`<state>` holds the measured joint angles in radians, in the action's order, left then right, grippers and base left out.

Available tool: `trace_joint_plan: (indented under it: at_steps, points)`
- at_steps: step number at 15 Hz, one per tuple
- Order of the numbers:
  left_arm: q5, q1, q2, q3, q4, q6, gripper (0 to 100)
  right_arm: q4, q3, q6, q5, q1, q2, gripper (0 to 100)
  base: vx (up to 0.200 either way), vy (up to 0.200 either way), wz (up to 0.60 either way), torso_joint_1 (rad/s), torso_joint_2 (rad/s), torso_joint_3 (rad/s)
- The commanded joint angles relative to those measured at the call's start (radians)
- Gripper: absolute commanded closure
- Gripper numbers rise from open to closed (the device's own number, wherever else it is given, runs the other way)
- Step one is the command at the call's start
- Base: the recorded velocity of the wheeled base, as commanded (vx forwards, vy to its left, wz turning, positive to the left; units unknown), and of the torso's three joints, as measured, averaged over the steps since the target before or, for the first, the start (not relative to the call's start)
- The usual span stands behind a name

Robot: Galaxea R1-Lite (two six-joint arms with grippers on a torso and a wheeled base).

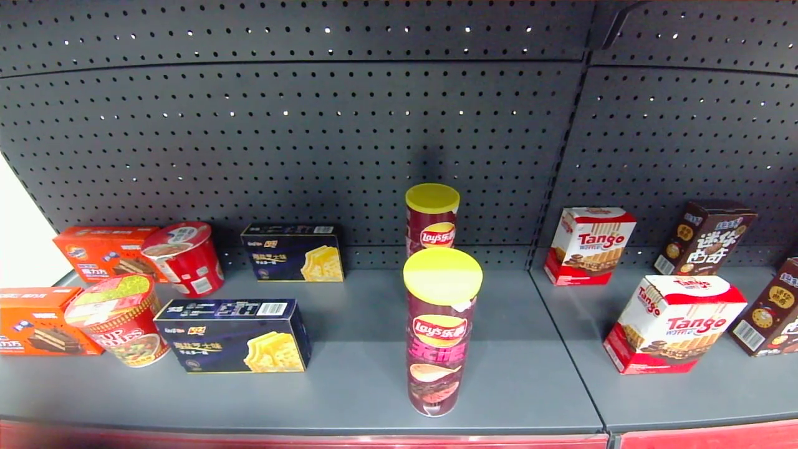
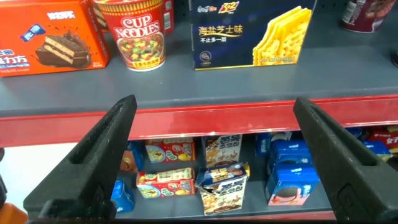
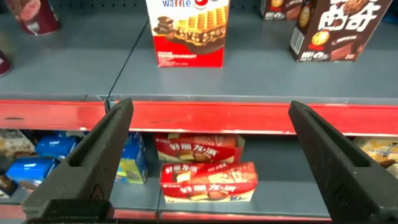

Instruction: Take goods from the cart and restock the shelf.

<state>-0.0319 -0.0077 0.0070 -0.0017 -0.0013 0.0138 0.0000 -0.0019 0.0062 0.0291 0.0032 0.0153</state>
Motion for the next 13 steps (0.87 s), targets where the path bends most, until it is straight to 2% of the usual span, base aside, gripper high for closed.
trace_joint_plan:
  at_steps: [1,13]
  points:
    - [0.001,0.0,0.001,0.0,0.0,0.0,0,0.0,0.0,0.0,0.0,-0.003,-0.015,0,0.0,0.0,0.0,0.0,0.0,0.0]
    - [0.0,0.002,-0.001,0.002,0.0,0.0,0,0.0,0.0,0.001,0.0,-0.003,-0.015,0,0.0,0.0,0.0,0.0,0.0,0.0]
